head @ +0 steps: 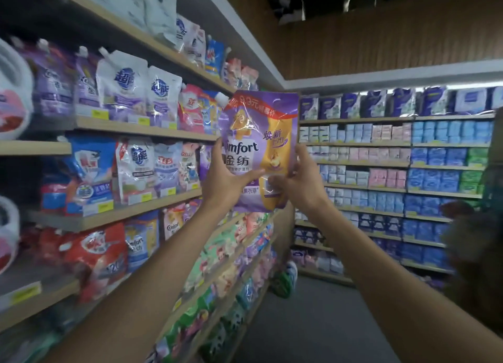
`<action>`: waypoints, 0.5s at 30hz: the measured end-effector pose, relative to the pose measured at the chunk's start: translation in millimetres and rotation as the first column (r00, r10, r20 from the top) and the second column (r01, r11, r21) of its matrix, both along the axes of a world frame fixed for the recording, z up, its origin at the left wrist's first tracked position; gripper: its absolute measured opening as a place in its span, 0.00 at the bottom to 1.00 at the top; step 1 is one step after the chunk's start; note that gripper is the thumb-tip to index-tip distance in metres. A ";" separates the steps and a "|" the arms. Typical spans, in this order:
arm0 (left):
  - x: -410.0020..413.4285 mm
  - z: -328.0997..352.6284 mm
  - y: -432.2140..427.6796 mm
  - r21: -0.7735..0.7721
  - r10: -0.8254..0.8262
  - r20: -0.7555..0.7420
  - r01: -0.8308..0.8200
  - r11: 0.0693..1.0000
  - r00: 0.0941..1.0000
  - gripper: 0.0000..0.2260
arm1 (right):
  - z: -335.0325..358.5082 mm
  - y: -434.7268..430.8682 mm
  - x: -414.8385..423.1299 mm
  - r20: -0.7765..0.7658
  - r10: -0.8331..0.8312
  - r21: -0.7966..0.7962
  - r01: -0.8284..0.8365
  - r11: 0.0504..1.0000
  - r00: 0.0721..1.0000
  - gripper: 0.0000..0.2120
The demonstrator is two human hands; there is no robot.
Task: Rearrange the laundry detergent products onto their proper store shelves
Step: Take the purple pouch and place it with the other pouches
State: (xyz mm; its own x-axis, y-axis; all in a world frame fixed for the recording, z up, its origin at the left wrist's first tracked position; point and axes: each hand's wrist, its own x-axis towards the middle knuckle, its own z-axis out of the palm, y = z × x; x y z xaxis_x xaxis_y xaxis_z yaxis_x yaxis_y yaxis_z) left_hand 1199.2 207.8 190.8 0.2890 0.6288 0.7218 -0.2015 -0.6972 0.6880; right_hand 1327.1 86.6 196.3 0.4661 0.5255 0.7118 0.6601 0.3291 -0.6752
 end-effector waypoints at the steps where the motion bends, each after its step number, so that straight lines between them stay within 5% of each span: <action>1: 12.2 1.5 11.7 0.004 -0.007 0.001 0.007 1.000 1.000 0.55 | 1.8 9.6 10.8 -0.002 -0.001 -0.001 0.001 1.000 1.000 0.25; 15: 162.0 3.7 172.1 0.014 0.019 0.013 -0.019 1.000 1.000 0.53 | 8.5 166.0 159.1 0.044 0.012 0.023 -0.013 1.000 0.999 0.26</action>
State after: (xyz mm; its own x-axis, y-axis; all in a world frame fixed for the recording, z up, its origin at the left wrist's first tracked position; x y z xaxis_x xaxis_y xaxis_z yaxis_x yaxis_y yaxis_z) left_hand 1361.2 379.9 194.4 0.2674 0.6235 0.7347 -0.1972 -0.7109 0.6751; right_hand 1486.2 252.6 204.8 0.4278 0.5143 0.7433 0.6843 0.3529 -0.6381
